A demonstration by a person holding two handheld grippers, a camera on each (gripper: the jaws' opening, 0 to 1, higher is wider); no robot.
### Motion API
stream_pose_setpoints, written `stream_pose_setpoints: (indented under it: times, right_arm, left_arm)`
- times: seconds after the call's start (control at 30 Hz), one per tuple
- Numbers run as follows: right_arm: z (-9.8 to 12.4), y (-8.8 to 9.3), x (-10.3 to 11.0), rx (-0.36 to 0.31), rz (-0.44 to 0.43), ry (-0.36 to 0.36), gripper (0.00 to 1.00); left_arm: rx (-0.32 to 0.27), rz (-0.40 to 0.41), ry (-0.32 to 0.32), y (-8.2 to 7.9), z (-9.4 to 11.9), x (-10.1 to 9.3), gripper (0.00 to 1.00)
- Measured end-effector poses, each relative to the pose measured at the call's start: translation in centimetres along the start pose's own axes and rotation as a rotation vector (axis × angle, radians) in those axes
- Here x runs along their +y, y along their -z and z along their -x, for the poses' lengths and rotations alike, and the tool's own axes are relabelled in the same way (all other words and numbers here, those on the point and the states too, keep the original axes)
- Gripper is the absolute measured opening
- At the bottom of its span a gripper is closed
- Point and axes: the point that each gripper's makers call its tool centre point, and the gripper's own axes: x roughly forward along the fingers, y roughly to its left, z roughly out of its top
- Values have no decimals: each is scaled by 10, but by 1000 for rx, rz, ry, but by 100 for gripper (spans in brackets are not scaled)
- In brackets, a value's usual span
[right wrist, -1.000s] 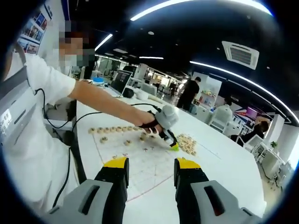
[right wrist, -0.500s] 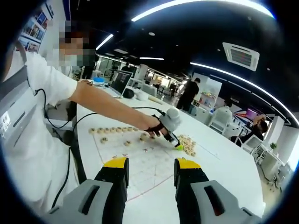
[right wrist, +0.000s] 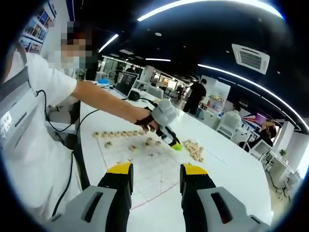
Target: Pick up the chess pieces one by one and place each piece onto its starting position on the chessboard, setting the pieces on their correct points until all the chess pieces are arranged in the starting layout
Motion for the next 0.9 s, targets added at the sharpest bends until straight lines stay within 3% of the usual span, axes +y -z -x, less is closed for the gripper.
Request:
stream_pose_setpoints:
  times: [0.27,0.4,0.5,0.63,0.8,0.9]
  right_arm:
    - [-2,-2,3,1,9,-7,40]
    - [-1,-2,3,2,8,-5,40]
    - [-1,-1,2,2,5,-3,40]
    - [0,-3,2,-2,7,-4,40]
    - [2,-3,1,-4,5,-1,40]
    - [3,-2,1,-3,3,1,40]
  left_arm:
    - [-74,11,69,-2,73,-20,20]
    - [-76,-11,93,9,104,-34,20]
    - [-61,2,126,22,120,-46,20]
    - [-17,6,173,51,141,-67,20]
    - [101,7,225,104,151,-89,20]
    - [117,18,242,114,149,-93,21]
